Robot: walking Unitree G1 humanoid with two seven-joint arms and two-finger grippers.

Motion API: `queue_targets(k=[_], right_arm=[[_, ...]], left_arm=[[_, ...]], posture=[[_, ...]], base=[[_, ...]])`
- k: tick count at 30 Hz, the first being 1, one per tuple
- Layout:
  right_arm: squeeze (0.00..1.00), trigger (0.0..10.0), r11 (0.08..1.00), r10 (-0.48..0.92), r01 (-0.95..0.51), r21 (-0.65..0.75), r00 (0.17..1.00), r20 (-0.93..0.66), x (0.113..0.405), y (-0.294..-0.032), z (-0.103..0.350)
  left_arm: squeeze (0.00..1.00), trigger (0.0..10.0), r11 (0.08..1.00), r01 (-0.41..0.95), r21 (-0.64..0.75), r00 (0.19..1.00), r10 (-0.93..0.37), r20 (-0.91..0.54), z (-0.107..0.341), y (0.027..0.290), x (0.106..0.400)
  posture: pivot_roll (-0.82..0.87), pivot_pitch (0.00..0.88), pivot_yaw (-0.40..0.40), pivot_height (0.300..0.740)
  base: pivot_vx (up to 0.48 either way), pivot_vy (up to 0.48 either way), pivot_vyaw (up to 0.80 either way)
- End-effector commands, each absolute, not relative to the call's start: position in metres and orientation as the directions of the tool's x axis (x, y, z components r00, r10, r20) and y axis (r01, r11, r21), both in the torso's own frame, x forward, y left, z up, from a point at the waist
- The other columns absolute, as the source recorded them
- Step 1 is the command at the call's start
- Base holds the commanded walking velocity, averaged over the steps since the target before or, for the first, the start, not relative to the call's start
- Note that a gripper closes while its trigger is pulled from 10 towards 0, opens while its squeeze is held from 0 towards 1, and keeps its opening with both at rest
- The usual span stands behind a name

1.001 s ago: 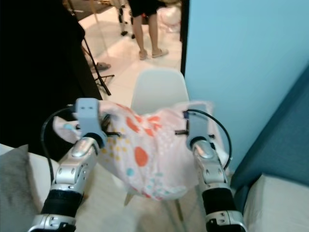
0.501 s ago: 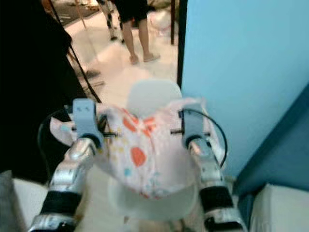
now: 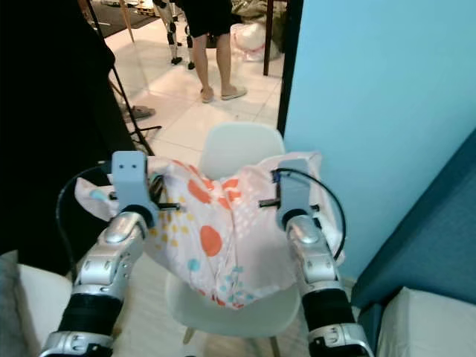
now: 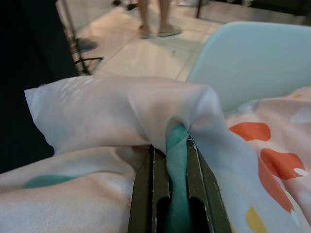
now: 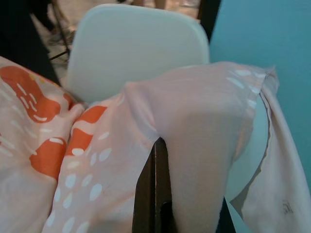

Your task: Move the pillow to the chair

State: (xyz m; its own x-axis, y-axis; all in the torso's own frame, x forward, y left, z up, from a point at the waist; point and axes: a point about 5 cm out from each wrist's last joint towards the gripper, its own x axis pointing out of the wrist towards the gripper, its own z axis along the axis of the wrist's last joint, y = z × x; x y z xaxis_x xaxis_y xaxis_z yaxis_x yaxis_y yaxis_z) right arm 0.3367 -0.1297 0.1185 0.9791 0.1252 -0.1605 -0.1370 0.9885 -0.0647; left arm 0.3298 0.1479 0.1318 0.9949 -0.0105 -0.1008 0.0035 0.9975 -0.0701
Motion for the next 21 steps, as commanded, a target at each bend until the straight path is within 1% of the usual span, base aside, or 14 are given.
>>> queue_targets(k=[1,16,21], right_arm=[[0.00,10.0,0.986,0.149,-0.157,-0.061,0.982,-0.118,0.3370,-0.1266,0.1253],[0.00,10.0,0.981,0.178,-0.186,-0.056,0.976,-0.128,0.3377,-0.1222,0.1249],[0.00,10.0,0.983,0.165,-0.174,-0.056,0.976,-0.144,0.3374,-0.1233,0.1229]], left_arm=[[0.00,10.0,0.996,0.019,-0.088,0.997,-0.026,-0.073,0.1371,0.1412,0.3297],[0.00,10.0,0.996,0.003,-0.091,0.997,-0.010,-0.079,0.1358,0.1444,0.3285],[0.00,10.0,0.996,-0.006,-0.087,0.996,-0.002,-0.085,0.1352,0.1456,0.3288]], posture=[[0.04,0.059,0.028,0.740],[0.05,0.064,0.023,0.740],[0.05,0.065,0.025,0.740]], base=[[0.000,0.000,0.00],[0.000,0.000,0.00],[0.000,0.000,0.00]])
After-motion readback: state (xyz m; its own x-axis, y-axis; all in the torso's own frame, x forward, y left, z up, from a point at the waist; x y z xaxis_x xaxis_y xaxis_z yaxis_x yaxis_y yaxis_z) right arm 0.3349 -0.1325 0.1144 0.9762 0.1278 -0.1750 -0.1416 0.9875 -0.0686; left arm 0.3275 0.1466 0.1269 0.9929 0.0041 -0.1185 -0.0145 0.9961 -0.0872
